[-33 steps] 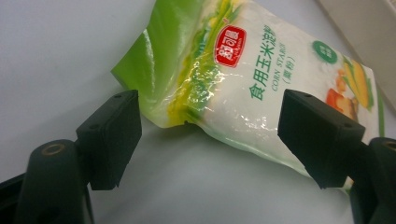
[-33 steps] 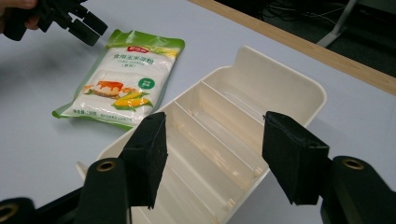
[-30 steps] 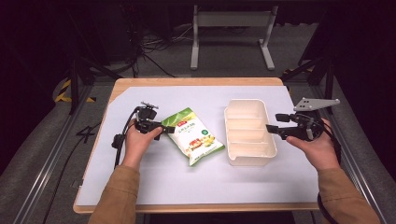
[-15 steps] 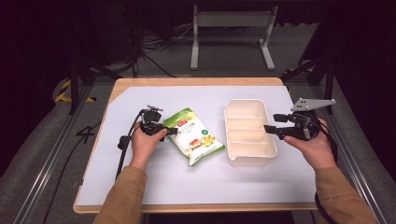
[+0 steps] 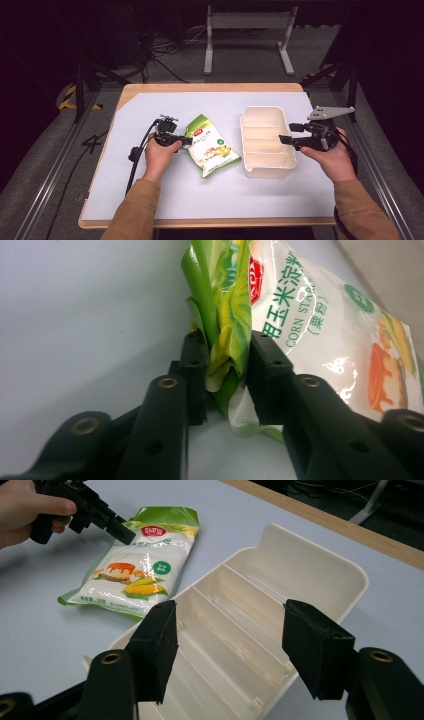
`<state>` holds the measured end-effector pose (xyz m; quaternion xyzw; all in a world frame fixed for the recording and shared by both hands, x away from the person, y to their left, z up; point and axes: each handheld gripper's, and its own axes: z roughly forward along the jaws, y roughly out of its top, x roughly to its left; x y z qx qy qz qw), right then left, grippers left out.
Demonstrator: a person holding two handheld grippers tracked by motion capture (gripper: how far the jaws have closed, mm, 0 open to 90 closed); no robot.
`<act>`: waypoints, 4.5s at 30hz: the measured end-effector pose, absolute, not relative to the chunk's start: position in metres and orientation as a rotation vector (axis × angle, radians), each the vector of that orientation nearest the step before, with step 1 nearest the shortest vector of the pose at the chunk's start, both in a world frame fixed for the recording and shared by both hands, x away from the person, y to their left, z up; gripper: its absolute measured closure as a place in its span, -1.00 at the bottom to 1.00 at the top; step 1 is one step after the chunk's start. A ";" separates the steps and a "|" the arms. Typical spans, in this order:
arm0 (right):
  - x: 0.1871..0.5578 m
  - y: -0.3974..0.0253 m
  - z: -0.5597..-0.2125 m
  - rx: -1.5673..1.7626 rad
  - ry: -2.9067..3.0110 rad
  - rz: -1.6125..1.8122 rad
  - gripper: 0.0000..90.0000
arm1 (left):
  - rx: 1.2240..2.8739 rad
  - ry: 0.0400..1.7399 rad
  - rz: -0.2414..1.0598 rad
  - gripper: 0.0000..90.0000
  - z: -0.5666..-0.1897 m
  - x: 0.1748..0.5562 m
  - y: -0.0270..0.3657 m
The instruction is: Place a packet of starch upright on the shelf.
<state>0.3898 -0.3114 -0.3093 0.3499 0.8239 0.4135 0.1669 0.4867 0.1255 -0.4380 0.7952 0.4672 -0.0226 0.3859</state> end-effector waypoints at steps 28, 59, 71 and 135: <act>0.375 -0.277 -0.283 0.833 2.358 1.179 0.11 | 2.034 0.743 0.222 0.79 -0.325 0.420 0.108; 0.387 -0.217 -0.277 0.590 2.582 1.375 -0.16 | 2.112 0.225 0.230 0.80 -0.268 0.352 0.090; 0.386 -0.201 -0.280 0.453 2.690 1.513 0.11 | 2.084 0.159 0.186 0.80 -0.268 0.352 0.093; 0.383 -0.269 -0.201 0.552 2.409 1.235 0.88 | 1.891 0.421 0.259 -0.08 -0.267 0.374 0.148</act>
